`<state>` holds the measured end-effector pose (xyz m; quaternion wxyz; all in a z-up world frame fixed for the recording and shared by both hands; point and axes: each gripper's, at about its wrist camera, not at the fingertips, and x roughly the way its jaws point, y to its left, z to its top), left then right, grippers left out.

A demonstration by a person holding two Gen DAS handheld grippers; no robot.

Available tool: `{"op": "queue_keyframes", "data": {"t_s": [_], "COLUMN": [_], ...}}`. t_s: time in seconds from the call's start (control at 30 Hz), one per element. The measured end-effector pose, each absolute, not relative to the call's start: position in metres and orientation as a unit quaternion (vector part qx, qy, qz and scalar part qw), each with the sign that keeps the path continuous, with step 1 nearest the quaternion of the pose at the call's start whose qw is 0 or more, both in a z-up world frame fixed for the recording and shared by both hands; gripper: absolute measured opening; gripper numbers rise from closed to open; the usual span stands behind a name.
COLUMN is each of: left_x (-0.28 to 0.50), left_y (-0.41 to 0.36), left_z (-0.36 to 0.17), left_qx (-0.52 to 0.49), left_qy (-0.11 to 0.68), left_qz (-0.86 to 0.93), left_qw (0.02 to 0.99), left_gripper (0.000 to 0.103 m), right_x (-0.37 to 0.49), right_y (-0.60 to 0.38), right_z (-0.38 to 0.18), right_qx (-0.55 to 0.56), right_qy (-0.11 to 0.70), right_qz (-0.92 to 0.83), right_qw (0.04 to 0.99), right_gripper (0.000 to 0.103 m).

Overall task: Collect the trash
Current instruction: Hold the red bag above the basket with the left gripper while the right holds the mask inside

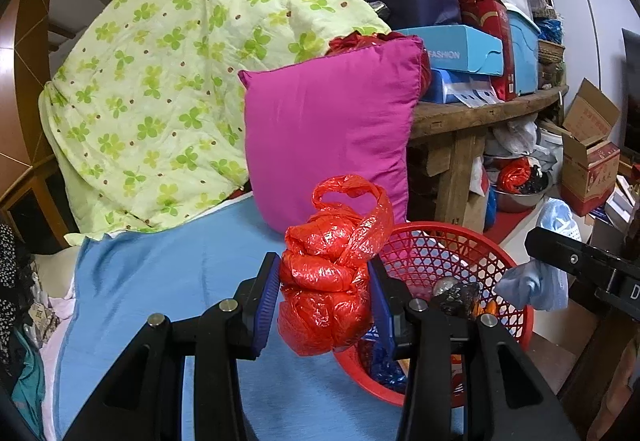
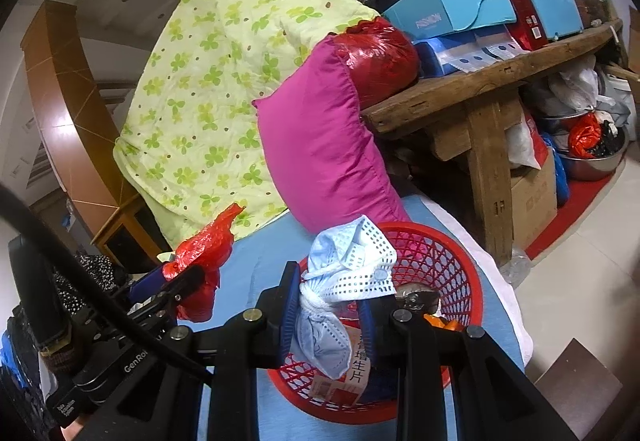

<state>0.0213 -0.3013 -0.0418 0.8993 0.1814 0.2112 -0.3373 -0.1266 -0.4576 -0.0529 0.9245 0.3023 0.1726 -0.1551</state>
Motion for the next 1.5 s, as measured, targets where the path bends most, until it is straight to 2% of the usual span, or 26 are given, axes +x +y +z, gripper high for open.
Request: {"op": "queue_keyframes", "data": {"t_s": [1.5], "left_x": [0.035], "left_y": [-0.314], "left_z": [-0.063], "left_qx": [0.179], "left_qy": [0.237], "left_qz": [-0.347], "left_qw": [0.889], "left_gripper": [0.045], "right_x": [-0.111], "right_y": [-0.461], "right_z": [-0.066], "right_qx": [0.306], "right_qy": [0.191], "right_qz": [-0.16], "right_qw": [0.919], "right_gripper": [0.03]}}
